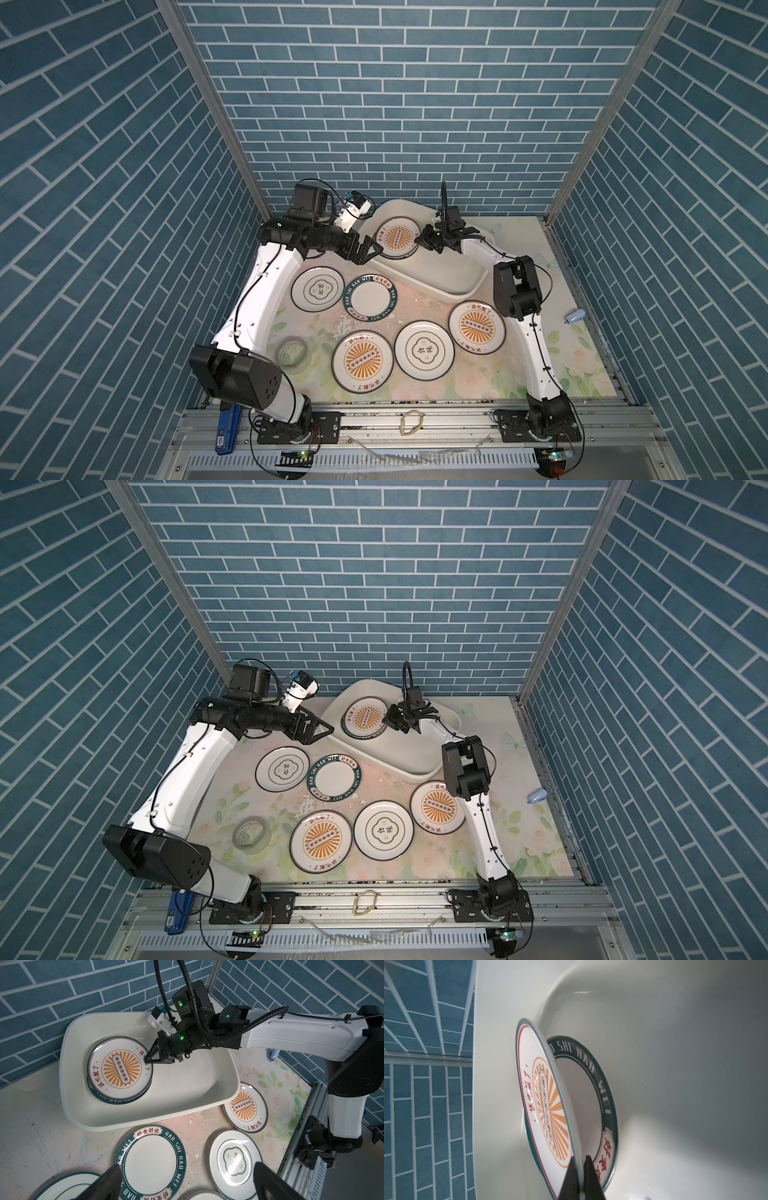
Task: Place the plates into the plastic bin on the countertop
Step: 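Lower the orange sunburst plate flat onto the green-rimmed plate in the bin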
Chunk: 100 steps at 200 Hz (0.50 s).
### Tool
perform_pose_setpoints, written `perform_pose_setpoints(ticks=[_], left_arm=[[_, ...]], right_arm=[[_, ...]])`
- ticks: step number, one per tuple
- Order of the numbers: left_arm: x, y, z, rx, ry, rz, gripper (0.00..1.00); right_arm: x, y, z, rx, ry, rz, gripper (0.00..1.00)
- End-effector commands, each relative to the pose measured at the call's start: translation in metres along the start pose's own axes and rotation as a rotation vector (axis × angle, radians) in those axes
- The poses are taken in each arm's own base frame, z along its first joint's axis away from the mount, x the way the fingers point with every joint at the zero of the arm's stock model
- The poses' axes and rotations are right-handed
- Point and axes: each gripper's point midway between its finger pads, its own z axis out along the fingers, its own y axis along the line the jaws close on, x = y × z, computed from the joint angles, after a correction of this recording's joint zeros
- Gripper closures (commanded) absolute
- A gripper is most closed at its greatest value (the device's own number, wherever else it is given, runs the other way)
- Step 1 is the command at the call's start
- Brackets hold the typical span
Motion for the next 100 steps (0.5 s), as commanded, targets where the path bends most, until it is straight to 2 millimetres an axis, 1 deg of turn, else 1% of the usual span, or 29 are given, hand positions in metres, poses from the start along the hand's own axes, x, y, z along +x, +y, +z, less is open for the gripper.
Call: perform_pose_setpoints(ticks=[1, 50, 100], left_arm=[[-0.0033, -0.0082, -0.0060, 0.018, -0.003, 0.016, 0.00], [-0.0026, -0.0090, -0.0063, 0.019, -0.001, 0.023, 0.00], [-0.0036, -0.0096, -0.0071, 0.020, -0.004, 0.026, 0.01]], right_arm=[[0.0003, 0.0147, 0.0056, -0.050, 0.013, 0.017, 0.95], [0.0017, 0.0106, 0.0069, -0.030, 0.020, 0.023, 0.89], [0.0039, 0.0064, 0.0082, -0.018, 0.028, 0.026, 0.85]])
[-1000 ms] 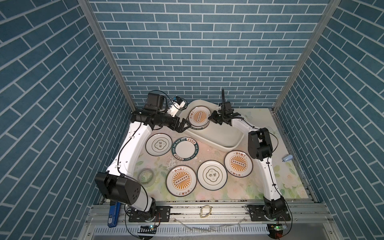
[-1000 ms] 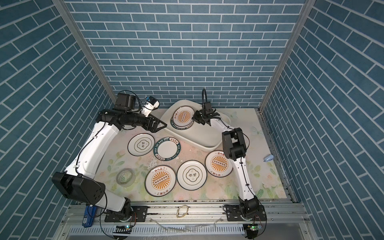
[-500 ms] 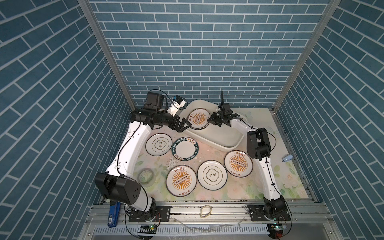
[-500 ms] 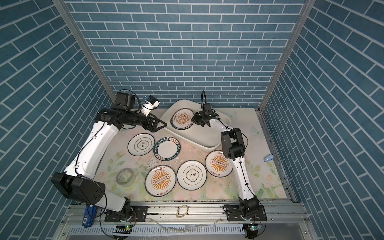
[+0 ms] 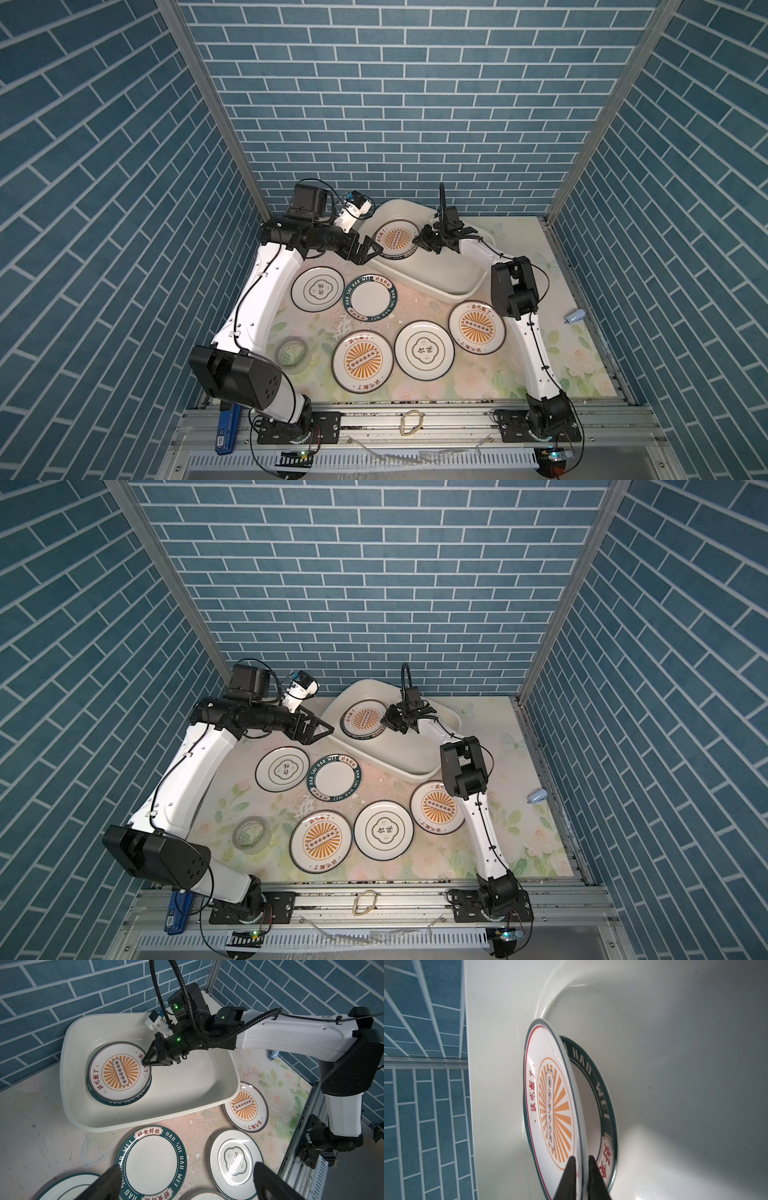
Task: Place the plates into the plastic bin on the countertop
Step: 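Lower the orange sunburst plate flat onto the green-rimmed plate in the bin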
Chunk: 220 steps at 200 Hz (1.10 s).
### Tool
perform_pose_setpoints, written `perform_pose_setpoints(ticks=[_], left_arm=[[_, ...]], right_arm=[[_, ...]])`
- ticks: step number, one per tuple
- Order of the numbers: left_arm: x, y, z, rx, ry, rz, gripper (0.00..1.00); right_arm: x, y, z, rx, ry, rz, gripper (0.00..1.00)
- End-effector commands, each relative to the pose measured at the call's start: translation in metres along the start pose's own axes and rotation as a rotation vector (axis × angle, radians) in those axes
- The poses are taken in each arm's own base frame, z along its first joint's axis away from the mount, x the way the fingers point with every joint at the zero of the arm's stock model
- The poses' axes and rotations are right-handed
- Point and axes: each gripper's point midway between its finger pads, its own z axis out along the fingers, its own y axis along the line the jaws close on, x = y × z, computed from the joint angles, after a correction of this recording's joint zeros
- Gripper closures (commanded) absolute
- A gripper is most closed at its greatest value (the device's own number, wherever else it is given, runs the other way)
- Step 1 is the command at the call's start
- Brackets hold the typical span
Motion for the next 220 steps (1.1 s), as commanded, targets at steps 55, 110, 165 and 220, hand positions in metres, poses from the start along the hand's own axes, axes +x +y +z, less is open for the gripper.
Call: perform_pose_setpoints(ticks=[55, 110, 165, 220], left_arm=[[-0.005, -0.009, -0.008, 0.013, -0.008, 0.022, 0.00], [-0.006, -0.009, -0.009, 0.009, -0.008, 0.026, 0.00], [-0.007, -0.009, -0.010, 0.005, -0.007, 0.033, 0.00], [-0.007, -0.009, -0.011, 0.002, -0.007, 0.036, 0.00]], right_arm=[[0.002, 0.007, 0.000, -0.001, 0.012, -0.007, 0.77], [0.004, 0.006, -0.008, 0.031, 0.017, -0.035, 0.75], [0.004, 0.007, -0.014, 0.052, 0.017, -0.052, 0.74], [0.002, 0.013, -0.021, 0.065, 0.024, -0.078, 0.73]])
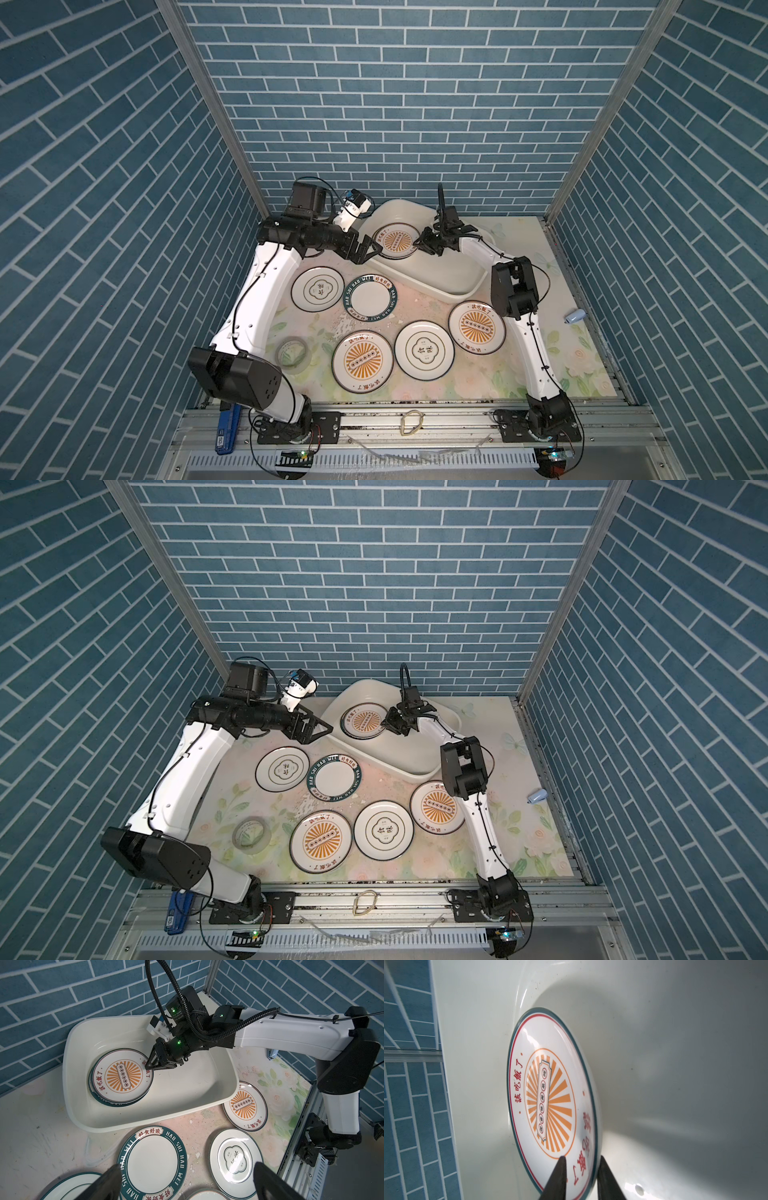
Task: Place the plates into the plastic bin on the countertop
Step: 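Lower the orange sunburst plate flat onto the green-rimmed plate in the bin, then open the right gripper and swing it back toward the table plates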
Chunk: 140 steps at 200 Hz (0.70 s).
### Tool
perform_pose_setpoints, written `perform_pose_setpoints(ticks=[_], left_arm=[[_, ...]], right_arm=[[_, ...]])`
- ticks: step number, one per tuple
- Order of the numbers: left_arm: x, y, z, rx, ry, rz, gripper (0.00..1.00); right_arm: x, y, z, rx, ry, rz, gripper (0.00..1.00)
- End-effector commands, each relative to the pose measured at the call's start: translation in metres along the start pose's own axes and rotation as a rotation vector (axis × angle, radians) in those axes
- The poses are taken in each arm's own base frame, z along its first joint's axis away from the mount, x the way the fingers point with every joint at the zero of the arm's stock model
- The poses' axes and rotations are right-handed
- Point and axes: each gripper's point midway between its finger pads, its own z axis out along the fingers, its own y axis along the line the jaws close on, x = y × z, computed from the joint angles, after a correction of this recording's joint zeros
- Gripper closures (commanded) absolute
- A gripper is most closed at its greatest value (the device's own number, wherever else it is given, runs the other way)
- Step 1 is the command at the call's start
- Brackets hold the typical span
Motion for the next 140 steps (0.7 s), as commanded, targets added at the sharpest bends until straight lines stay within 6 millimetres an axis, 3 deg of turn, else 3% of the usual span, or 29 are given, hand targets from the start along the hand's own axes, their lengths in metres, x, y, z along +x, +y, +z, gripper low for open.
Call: perform_pose_setpoints(ticks=[1, 140], left_arm=[[-0.0041, -0.0050, -0.0052, 0.003, -0.006, 0.021, 0.00], [-0.0046, -0.0037, -0.0046, 0.000, -0.005, 0.020, 0.01]], right_arm=[[-0.0069, 0.0217, -0.0177, -0.007, -0.024, -0.062, 0.73], [-0.0070, 0.0206, -0.0225, 0.015, -0.017, -0.074, 0.73]])
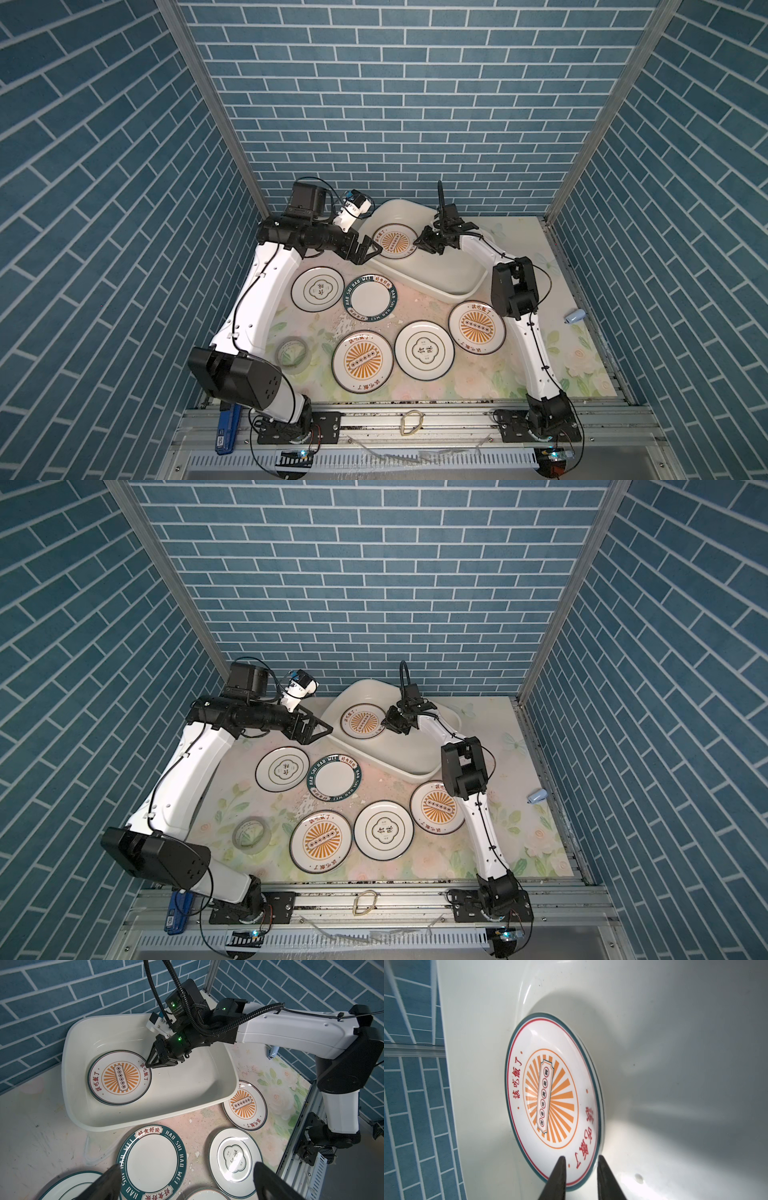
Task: Place the plates into the plastic bin on the countertop
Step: 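Open the right gripper and swing it back toward the table plates, then lower the right gripper onto the next orange sunburst plate's rim and close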
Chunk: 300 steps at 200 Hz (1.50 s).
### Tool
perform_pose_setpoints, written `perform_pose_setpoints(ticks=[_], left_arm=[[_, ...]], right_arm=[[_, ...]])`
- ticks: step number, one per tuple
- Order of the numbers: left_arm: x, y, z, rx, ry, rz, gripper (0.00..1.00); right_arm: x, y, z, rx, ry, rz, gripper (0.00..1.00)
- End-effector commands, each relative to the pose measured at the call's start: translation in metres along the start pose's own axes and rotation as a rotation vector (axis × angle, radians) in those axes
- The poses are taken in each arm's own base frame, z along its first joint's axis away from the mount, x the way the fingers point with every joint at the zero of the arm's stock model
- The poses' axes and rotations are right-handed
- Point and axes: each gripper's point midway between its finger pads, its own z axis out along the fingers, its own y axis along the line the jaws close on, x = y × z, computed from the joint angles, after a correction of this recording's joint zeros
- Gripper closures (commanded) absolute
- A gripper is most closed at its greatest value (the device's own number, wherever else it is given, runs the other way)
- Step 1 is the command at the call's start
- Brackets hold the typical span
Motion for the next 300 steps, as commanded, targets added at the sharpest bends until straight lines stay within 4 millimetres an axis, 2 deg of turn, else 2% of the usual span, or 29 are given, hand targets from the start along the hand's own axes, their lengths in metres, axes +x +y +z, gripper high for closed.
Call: perform_pose_setpoints(ticks=[1, 20, 41, 61, 78, 82, 90, 105, 108, 135, 153, 178, 202, 243, 273, 300], left_arm=[[-0.006, -0.003, -0.005, -0.002, -0.010, 0.024, 0.00], [-0.005, -0.003, -0.005, -0.006, -0.004, 0.025, 0.01], [-0.003, -0.003, -0.005, -0.005, 0.000, 0.025, 0.00], [-0.003, -0.005, -0.008, -0.006, -0.003, 0.037, 0.00], [-0.001, -0.007, -0.009, -0.007, 0.001, 0.049, 0.01], [-0.001, -0.007, -0.010, -0.009, 0.000, 0.051, 0.00], [0.000, -0.008, -0.011, -0.008, 0.001, 0.058, 0.00], [0.003, -0.009, -0.011, -0.006, 0.007, 0.064, 0.00], [0.004, -0.009, -0.011, -0.004, 0.007, 0.064, 0.01], [0.009, -0.011, -0.008, 0.015, 0.018, 0.057, 0.00], [0.014, -0.014, -0.006, 0.030, 0.029, 0.057, 0.00], [0.018, -0.018, -0.006, 0.051, 0.029, 0.055, 0.00], [0.017, -0.026, -0.007, 0.084, 0.016, 0.048, 0.00], [0.021, -0.034, 0.001, 0.127, 0.012, 0.038, 0.00], [0.030, -0.043, 0.014, 0.162, 0.039, 0.046, 0.00], [0.033, -0.049, 0.022, 0.194, 0.044, 0.034, 0.00]], right_arm=[[-0.006, 0.016, -0.017, 0.004, -0.026, -0.056, 0.73], [-0.012, 0.023, -0.028, 0.006, -0.048, -0.080, 0.72], [-0.019, 0.040, -0.052, -0.015, -0.075, -0.117, 0.72], [-0.023, 0.063, -0.091, -0.038, -0.117, -0.172, 0.72], [-0.019, 0.070, -0.122, -0.037, -0.142, -0.202, 0.72], [-0.018, 0.079, -0.141, -0.049, -0.164, -0.217, 0.72], [-0.014, 0.082, -0.160, -0.053, -0.180, -0.229, 0.71], [0.000, 0.076, -0.190, -0.042, -0.199, -0.228, 0.71], [0.001, 0.080, -0.201, -0.048, -0.217, -0.233, 0.71], [0.039, 0.058, -0.250, -0.034, -0.252, -0.205, 0.71], [0.071, 0.038, -0.274, -0.014, -0.248, -0.171, 0.71], [0.117, 0.006, -0.300, 0.035, -0.242, -0.128, 0.70], [0.158, -0.028, -0.315, 0.083, -0.243, -0.046, 0.70], [0.224, -0.092, -0.327, 0.175, -0.255, 0.136, 0.69], [0.266, -0.133, -0.312, 0.195, -0.220, 0.250, 0.68], [0.287, -0.158, -0.306, 0.210, -0.231, 0.314, 0.67]])
